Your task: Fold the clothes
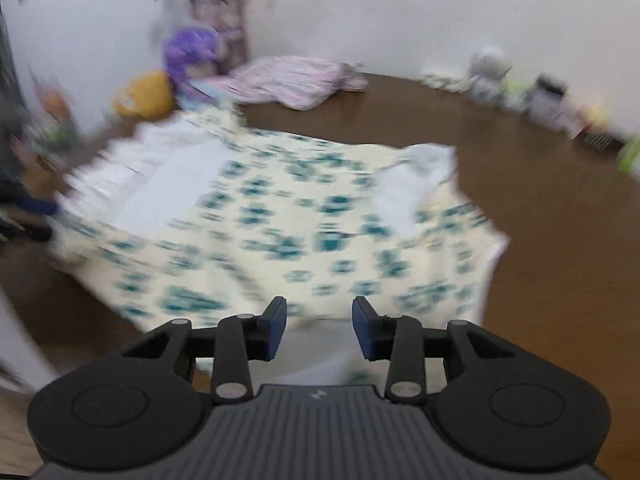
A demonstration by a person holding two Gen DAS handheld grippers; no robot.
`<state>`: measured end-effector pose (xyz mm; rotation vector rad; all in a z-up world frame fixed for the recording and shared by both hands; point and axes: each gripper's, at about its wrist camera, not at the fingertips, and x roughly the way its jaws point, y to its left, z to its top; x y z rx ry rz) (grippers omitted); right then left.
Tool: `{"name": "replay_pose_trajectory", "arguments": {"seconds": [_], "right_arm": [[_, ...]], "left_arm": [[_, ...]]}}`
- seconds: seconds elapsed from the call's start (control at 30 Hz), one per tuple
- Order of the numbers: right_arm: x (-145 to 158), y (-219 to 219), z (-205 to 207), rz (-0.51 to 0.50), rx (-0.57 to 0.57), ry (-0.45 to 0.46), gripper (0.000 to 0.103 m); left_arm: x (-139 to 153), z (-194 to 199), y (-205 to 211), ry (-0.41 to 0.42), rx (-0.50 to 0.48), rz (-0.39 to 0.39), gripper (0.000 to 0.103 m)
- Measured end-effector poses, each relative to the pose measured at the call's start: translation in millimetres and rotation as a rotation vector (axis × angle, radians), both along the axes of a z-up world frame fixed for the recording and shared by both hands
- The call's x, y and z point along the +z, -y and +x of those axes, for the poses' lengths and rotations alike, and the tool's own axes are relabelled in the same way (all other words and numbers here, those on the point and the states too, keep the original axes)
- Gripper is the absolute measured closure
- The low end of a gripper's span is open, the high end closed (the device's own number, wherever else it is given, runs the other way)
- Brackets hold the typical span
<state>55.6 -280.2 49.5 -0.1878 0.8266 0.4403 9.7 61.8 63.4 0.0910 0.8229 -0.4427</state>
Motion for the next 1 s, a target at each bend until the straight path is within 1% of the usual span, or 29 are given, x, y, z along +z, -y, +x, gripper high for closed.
{"name": "replay_pose_trajectory", "arguments": {"seconds": [0.07,0.1,0.13,0.17,0.2,0.3,0.37,0.4,0.47,0.5,0.53,0.63,0.7,0.77,0.8,0.83,0.87,0.9,1.0], "right_arm": [[-8,-2,10,-0.060,-0.003,0.005,0.066],[-12,-3,15,-0.090,-0.005,0.007,0.066],[-16,-3,20,-0.114,-0.007,0.006,0.070],[-20,-3,25,-0.116,-0.009,-0.002,0.076],[-22,0,28,-0.103,-0.011,-0.015,0.096],[-27,8,38,-0.095,-0.027,-0.037,0.098],[-30,10,43,-0.100,-0.027,-0.046,0.097],[-29,10,45,-0.092,-0.014,-0.064,0.093],[-20,13,47,-0.037,-0.004,-0.070,0.078],[-12,17,50,0.001,-0.013,-0.051,0.067],[-5,21,56,0.016,-0.028,-0.029,0.067],[3,28,87,-0.050,-0.103,0.044,0.067],[-2,32,115,-0.054,-0.130,0.028,0.067],[-11,28,138,-0.048,-0.128,0.000,0.067],[-16,24,148,-0.044,-0.128,-0.015,0.068],[-19,22,157,-0.032,-0.129,-0.029,0.085],[-22,21,166,-0.020,-0.131,-0.044,0.098],[-24,19,175,-0.015,-0.138,-0.050,0.098],[-21,24,192,-0.022,-0.189,-0.015,0.098]], "left_arm": [[-8,7,10,-0.013,-0.027,0.013,0.059],[-12,9,14,-0.015,-0.040,0.030,0.061],[-17,10,18,-0.018,-0.053,0.052,0.077],[-21,11,21,-0.025,-0.066,0.071,0.091],[-24,11,23,-0.036,-0.077,0.087,0.100],[-29,8,23,-0.043,-0.097,0.118,0.101],[-29,7,21,-0.049,-0.097,0.114,0.101],[-28,7,20,-0.054,-0.098,0.108,0.100],[-28,7,19,-0.061,-0.096,0.098,0.100],[-28,8,19,-0.064,-0.094,0.094,0.100],[-28,9,19,-0.068,-0.093,0.092,0.100],[-28,12,20,-0.074,-0.091,0.095,0.098],[-27,13,20,-0.079,-0.087,0.097,0.096],[-28,14,19,-0.087,-0.081,0.091,0.096],[-28,14,19,-0.090,-0.080,0.089,0.096],[-28,15,18,-0.092,-0.080,0.087,0.095],[-28,15,18,-0.092,-0.080,0.087,0.095],[-28,14,18,-0.090,-0.082,0.089,0.095],[-29,13,17,-0.087,-0.083,0.089,0.095]]}}
